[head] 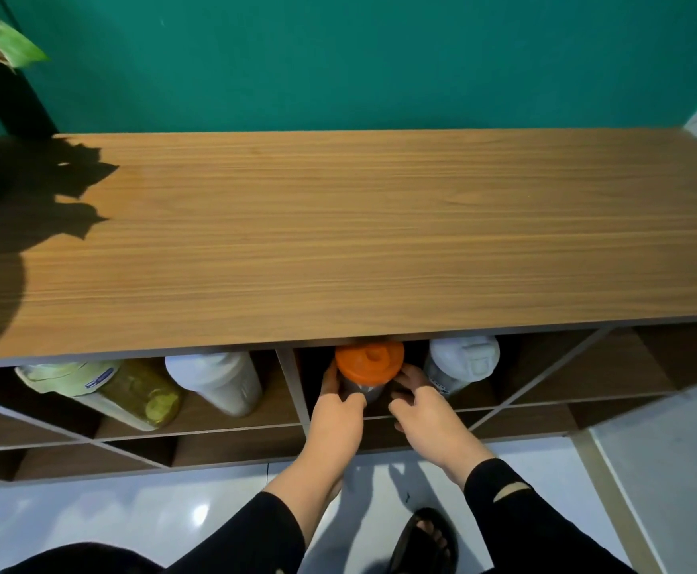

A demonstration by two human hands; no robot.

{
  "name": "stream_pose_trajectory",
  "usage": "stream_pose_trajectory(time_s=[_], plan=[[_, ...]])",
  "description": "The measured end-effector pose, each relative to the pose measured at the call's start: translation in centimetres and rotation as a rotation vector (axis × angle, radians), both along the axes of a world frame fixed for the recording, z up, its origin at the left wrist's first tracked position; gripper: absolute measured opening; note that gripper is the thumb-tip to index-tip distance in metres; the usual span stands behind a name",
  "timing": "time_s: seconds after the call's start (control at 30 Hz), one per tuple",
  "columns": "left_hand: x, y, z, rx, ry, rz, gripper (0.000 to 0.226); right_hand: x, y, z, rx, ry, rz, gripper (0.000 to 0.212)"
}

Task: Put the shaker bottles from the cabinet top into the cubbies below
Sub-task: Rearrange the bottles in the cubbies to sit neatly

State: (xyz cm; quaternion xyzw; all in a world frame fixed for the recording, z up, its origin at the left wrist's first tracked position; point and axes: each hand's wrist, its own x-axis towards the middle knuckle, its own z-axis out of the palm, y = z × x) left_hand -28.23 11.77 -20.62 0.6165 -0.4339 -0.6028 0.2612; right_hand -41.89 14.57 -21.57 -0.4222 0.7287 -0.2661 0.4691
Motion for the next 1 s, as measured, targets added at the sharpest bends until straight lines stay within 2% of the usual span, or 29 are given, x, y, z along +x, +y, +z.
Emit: stream_pose_trajectory(time_s=[0.13, 0.2, 0.27, 0.3, 0.37, 0.43, 0.47, 0.57, 0.67, 0.77, 0.83, 1.0], plan=[[0.1, 0.7, 0.0, 0.035, -0.028, 0.002, 0.057, 0.0, 0.0, -0.6, 0.06, 0.063, 0.006, 0.046], [0.4, 1.3, 0.4, 0.053, -0.049, -0.003, 0.037, 0.0, 0.2, -0.8, 0.128, 0.122, 0.027, 0.038], [1.4, 2.2, 0.5, 0.086, -0.04, -0.02, 0.022, 0.6, 0.8, -0.2, 0.262, 0.175, 0.195, 0.028], [2.1, 2.8, 0.4, 0.103, -0.036, -0.023, 0.019, 1.2, 1.1, 0.3, 0.343, 0.17, 0.317, 0.029], [4.1, 3.8, 0.1, 0.146, -0.04, 0.028, 0.025, 3.2, 1.7, 1.6, 0.471, 0.159, 0.563, 0.032], [6.6, 4.2, 0.3, 0.171, -0.035, 0.143, 0.027, 6.0, 2.0, 2.4, 0.466, 0.203, 0.705, 0.031], [8.0, 4.2, 0.5, 0.164, -0.028, 0.214, 0.027, 7.6, 2.0, 2.6, 0.398, 0.227, 0.728, 0.029], [11.8, 4.0, 1.1, 0.084, -0.008, 0.423, 0.025, 12.6, 2.0, 2.9, 0.135, 0.138, 0.609, 0.031], [14.0, 3.5, 2.3, -0.025, -0.048, 0.508, 0.03, 16.4, 0.8, 3.3, 0.054, -0.076, 0.319, 0.057], [15.1, 2.6, 3.0, -0.098, -0.039, 0.456, 0.052, 18.8, -1.4, 3.1, 0.009, -0.175, 0.115, 0.073], [15.5, 2.1, 2.9, -0.105, -0.03, 0.4, 0.061, 19.7, -2.8, 2.9, -0.021, -0.144, 0.044, 0.08], [16.2, 0.8, 3.2, -0.122, -0.1, 0.216, 0.049, 20.3, -4.6, 2.3, -0.089, -0.155, 0.033, 0.079]])
